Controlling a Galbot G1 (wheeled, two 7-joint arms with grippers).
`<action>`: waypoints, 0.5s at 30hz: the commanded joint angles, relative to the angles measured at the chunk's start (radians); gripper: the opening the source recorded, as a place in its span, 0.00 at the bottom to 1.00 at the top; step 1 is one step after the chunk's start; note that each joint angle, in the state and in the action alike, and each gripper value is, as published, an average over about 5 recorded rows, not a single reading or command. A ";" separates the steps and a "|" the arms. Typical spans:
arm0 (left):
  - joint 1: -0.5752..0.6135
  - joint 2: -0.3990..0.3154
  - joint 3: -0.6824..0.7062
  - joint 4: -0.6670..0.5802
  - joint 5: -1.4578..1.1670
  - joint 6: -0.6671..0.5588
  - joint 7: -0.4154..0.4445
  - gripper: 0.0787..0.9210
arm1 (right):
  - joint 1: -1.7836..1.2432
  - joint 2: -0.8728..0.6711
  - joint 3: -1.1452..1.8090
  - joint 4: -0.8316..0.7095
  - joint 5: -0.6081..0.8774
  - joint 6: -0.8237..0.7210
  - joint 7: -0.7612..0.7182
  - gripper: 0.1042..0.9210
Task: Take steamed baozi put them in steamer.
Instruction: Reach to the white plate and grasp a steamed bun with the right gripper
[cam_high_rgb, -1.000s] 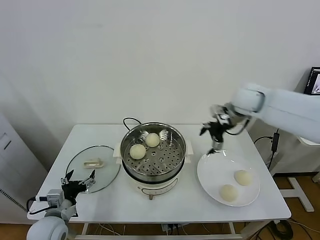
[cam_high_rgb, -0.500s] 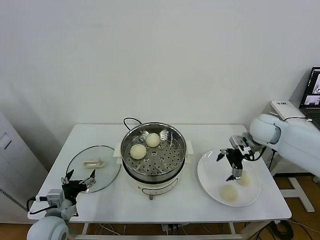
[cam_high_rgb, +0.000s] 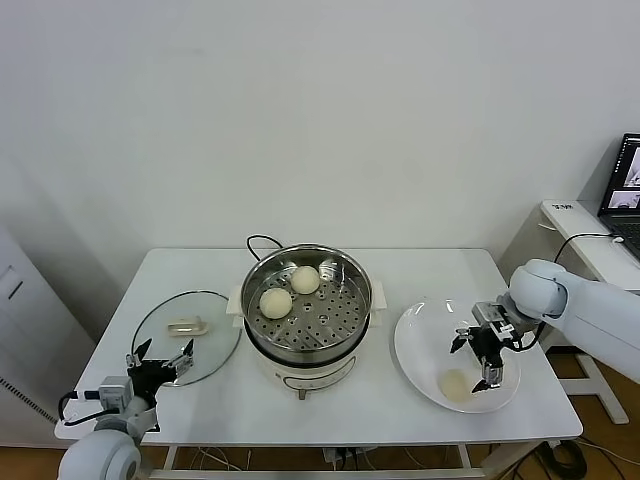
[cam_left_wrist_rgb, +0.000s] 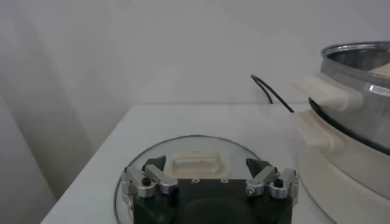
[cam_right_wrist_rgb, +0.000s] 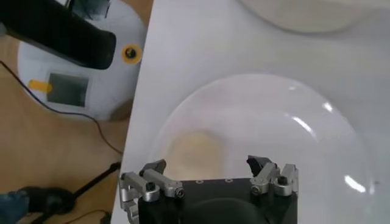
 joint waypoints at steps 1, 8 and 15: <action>0.000 0.002 -0.001 0.004 0.000 0.001 0.000 0.88 | -0.050 0.045 0.030 -0.069 -0.026 0.007 -0.005 0.88; 0.001 0.003 -0.003 0.007 0.000 0.001 0.000 0.88 | -0.059 0.079 0.029 -0.091 -0.019 -0.011 -0.011 0.83; 0.000 0.003 -0.003 0.006 0.000 0.002 0.000 0.88 | -0.057 0.082 0.026 -0.088 -0.011 -0.033 -0.029 0.68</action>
